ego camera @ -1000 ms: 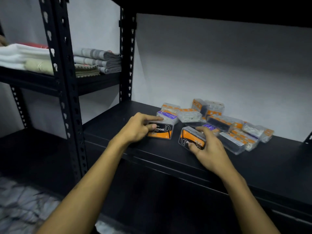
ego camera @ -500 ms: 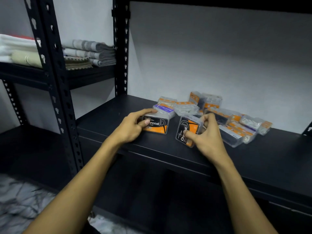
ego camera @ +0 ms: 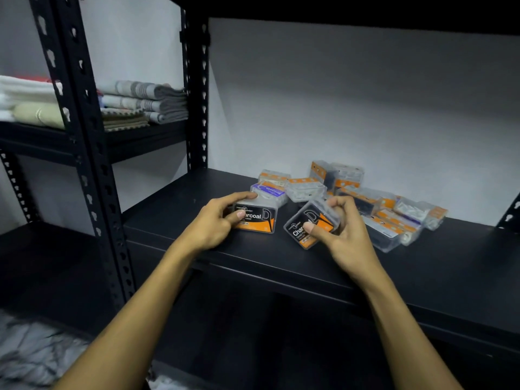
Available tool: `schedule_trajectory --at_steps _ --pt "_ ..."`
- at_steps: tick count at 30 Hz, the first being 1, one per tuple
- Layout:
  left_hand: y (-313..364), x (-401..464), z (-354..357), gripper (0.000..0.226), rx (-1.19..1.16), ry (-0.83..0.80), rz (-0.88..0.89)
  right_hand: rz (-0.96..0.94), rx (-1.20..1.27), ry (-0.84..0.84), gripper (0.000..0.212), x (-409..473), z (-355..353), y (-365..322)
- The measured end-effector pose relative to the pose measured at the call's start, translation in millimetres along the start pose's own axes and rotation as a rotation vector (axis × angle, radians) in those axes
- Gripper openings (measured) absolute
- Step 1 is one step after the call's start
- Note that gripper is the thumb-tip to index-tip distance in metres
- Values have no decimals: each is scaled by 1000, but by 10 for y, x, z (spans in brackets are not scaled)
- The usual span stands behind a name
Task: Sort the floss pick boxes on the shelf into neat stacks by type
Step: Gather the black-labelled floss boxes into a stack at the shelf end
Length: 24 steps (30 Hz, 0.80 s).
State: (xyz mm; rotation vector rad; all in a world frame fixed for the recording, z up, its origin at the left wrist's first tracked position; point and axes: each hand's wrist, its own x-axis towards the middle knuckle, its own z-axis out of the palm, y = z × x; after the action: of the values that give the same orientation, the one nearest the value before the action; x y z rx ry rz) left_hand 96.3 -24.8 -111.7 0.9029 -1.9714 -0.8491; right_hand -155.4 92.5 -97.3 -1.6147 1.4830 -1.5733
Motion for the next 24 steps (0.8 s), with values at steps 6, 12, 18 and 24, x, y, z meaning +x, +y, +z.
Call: schedule_trajectory --at_steps 6,12,18,24 --pt "13 -38 14 46 68 27 0 26 6 13 49 -10 -140 71" --pt "72 -76 34 46 163 38 13 -7 -207 -73 49 -66 -189 69" --pt "1 -50 26 47 92 53 -21 -5 -378 -93 44 -36 -117 26" --pt "50 -42 0 39 89 27 -19 -32 -537 -62 52 -13 99 -21"
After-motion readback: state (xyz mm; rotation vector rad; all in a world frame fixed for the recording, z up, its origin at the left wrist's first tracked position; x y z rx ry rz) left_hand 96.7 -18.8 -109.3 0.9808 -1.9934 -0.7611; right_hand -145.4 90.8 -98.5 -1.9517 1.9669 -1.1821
